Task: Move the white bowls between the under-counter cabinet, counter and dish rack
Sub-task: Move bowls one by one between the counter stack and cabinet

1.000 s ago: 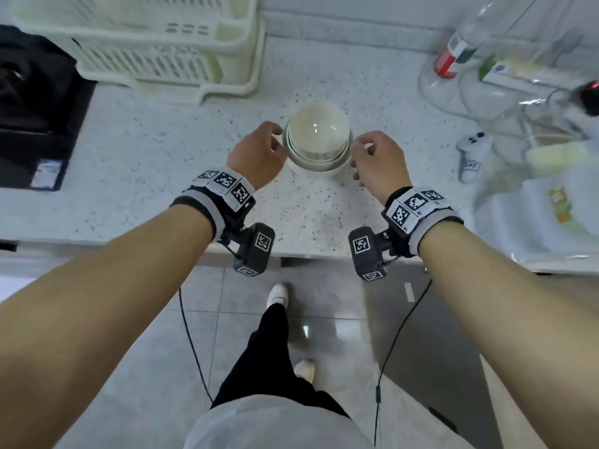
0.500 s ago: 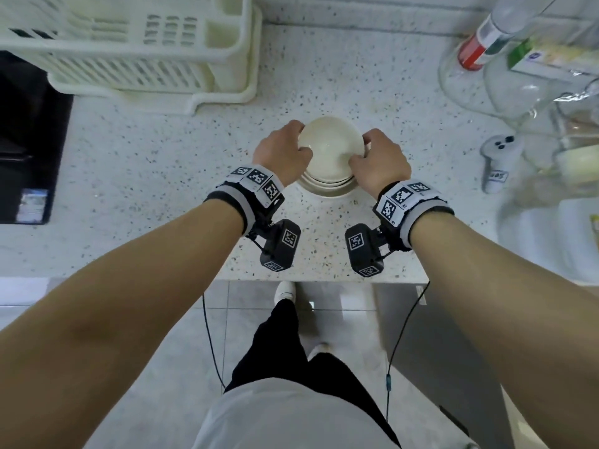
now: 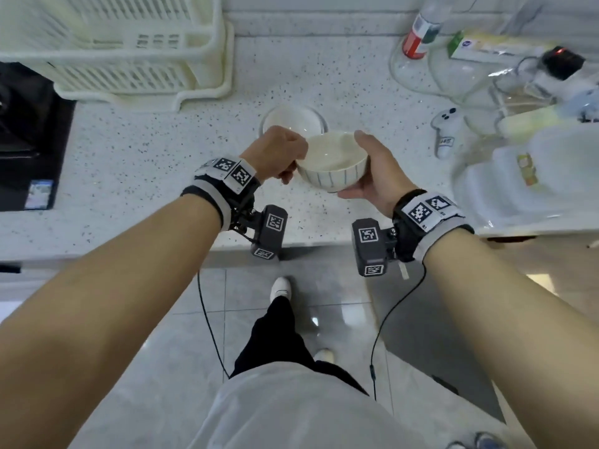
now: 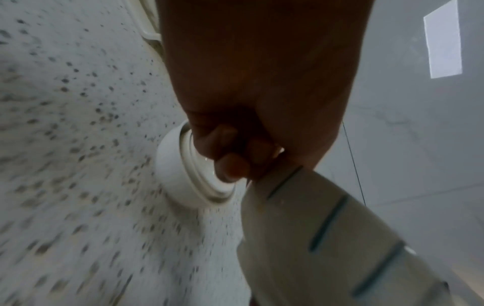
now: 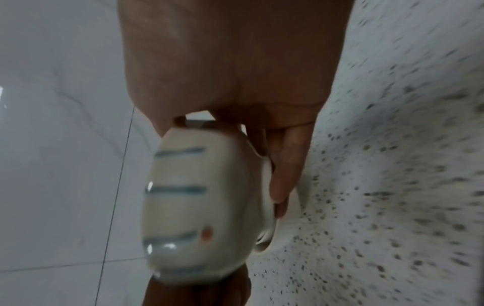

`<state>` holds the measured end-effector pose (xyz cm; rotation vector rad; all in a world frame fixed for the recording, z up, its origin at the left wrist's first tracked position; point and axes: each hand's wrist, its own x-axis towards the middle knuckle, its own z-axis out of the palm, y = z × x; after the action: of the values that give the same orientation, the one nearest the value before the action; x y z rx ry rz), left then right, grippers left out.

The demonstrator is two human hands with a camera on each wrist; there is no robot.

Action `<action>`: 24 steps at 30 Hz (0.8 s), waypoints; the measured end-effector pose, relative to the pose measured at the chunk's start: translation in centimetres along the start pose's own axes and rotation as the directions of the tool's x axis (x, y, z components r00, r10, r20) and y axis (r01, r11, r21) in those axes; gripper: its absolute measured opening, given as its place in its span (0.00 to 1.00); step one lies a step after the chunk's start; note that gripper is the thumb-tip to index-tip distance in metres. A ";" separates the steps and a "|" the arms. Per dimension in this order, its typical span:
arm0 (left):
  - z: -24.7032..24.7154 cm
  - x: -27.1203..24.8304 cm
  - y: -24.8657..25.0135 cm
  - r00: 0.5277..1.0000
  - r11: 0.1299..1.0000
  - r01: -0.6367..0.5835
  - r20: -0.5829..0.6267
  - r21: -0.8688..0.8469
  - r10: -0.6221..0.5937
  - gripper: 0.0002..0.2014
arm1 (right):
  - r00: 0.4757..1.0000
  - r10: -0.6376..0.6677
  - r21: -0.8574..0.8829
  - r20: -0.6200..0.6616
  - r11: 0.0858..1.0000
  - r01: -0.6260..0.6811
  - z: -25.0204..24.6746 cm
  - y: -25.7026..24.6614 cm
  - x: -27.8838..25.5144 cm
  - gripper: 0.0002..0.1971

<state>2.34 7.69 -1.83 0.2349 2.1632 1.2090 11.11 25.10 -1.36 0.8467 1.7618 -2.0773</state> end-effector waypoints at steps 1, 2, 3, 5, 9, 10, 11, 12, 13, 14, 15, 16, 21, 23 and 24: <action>1.2 -1.0 0.0 0.999 1.000 -0.010 0.039 0.013 0.010 0.16 | 1.000 0.021 0.035 0.016 0.999 -0.022 -1.0 1.1 -1.5 0.22; 2.6 -2.1 -0.1 0.997 1.000 -0.024 0.074 0.020 0.022 0.16 | 0.999 0.032 0.057 0.023 0.998 -0.033 -2.0 2.4 -3.1 0.22; 4.2 -3.3 -0.1 0.994 0.999 -0.042 0.097 0.023 0.039 0.14 | 0.999 0.039 0.085 0.013 0.996 -0.040 -2.9 3.8 -4.5 0.23; 7.7 -5.4 -0.5 0.993 0.998 -0.068 0.096 0.006 0.067 0.10 | 0.999 0.041 0.157 -0.031 0.987 -0.036 -4.5 6.9 -7.1 0.25; 15.2 -8.9 -2.5 0.996 0.992 -0.025 0.081 -0.122 0.035 0.10 | 0.978 0.042 0.263 -0.203 0.965 0.013 -7.8 13.3 -11.4 0.27; 16.8 -9.7 -3.2 0.995 0.991 -0.006 0.100 -0.135 0.019 0.11 | 0.967 0.055 0.271 -0.249 0.962 0.015 -8.5 14.8 -12.1 0.25; 18.3 -10.5 -4.0 0.992 0.991 0.012 0.122 -0.133 0.004 0.12 | 0.955 0.064 0.263 -0.291 0.965 0.016 -9.1 16.3 -12.8 0.23; 19.5 -11.4 -4.9 0.989 0.992 0.028 0.149 -0.126 -0.009 0.13 | 0.945 0.073 0.256 -0.319 0.967 0.011 -9.5 17.7 -13.4 0.22; 20.5 -12.1 -5.7 0.983 0.991 0.046 0.183 -0.124 -0.022 0.13 | 0.935 0.083 0.255 -0.344 0.967 0.008 -9.8 19.3 -13.6 0.22; 21.4 -12.7 -6.6 0.975 0.989 0.068 0.219 -0.131 -0.038 0.13 | 0.927 0.092 0.260 -0.363 0.966 0.006 -9.9 20.6 -13.8 0.22; 22.1 -13.1 -7.5 0.965 0.986 0.097 0.256 -0.139 -0.058 0.14 | 0.920 0.099 0.259 -0.379 0.966 0.003 -10.0 21.8 -13.9 0.20; 22.8 -13.3 -8.4 0.953 0.982 0.127 0.291 -0.140 -0.082 0.14 | 0.914 0.106 0.259 -0.391 0.966 -0.001 -10.0 23.1 -13.7 0.18; 26.3 -11.0 -14.1 0.946 0.973 0.214 0.264 -0.082 -0.186 0.17 | 0.926 0.117 0.091 -0.360 0.992 -0.090 -10.1 28.5 -11.2 0.10; 27.6 -9.2 -16.6 0.952 0.970 0.237 0.212 -0.050 -0.222 0.14 | 0.940 0.128 0.000 -0.315 0.991 -0.135 -10.8 31.1 -9.1 0.13; 28.2 -8.1 -17.8 0.951 0.968 0.250 0.197 -0.038 -0.238 0.13 | 0.945 0.123 -0.026 -0.305 0.990 -0.137 -11.3 32.4 -7.8 0.15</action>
<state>28.47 13.88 -23.18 0.0513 1.9207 1.0646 38.35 27.96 -23.36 1.2888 1.8353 -1.8939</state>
